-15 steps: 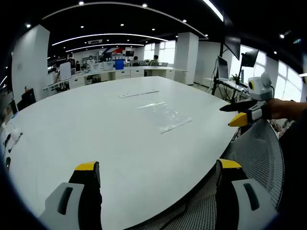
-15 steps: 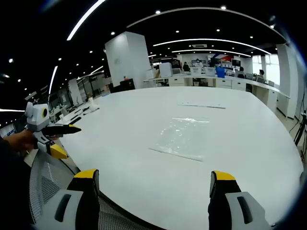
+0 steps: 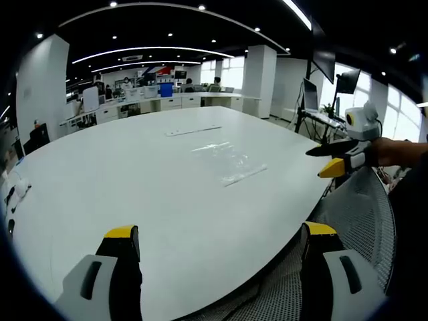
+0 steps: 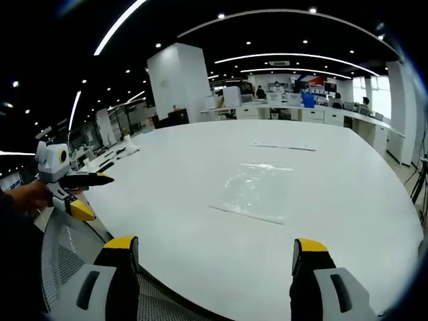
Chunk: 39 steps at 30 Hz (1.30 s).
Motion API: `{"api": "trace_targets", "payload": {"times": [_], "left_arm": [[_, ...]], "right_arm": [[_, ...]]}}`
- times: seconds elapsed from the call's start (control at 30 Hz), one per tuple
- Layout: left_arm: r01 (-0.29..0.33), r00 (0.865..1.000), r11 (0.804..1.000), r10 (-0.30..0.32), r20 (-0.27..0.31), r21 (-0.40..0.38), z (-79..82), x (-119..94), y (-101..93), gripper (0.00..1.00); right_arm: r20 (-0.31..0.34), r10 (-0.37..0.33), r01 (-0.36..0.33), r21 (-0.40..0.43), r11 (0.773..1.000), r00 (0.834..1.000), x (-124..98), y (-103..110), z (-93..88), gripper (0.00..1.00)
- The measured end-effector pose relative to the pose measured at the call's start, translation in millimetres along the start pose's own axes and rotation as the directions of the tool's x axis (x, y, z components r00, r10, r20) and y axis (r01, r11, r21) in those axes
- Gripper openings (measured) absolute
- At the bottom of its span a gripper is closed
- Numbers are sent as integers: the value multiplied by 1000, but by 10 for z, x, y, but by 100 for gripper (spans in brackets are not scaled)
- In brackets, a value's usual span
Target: Open the resealable bag by pulling the two sides of the seal apart until the entire bag opening is separated and visibly accessible.
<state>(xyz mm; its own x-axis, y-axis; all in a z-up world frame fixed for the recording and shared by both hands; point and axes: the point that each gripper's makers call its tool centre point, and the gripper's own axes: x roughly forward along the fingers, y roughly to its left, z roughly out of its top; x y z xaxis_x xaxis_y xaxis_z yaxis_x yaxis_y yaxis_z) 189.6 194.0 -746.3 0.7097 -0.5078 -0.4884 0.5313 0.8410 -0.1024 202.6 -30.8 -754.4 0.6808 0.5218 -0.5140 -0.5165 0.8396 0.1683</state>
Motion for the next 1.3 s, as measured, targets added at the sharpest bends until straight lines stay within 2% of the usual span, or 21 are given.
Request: {"api": "trace_targets", "payload": {"times": [0.7,1.3], "left_arm": [[8,1000,1000,-8,-13,8,-19,10,-22,99],[-9,1000,1000,10,-7,10,-12,3,8,99]], "right_arm": [[-7,7,-7,3,1000,1000,8,5,-16,94],[-10,6,-6,6,1000,1000,11,8,-19,93]]}}
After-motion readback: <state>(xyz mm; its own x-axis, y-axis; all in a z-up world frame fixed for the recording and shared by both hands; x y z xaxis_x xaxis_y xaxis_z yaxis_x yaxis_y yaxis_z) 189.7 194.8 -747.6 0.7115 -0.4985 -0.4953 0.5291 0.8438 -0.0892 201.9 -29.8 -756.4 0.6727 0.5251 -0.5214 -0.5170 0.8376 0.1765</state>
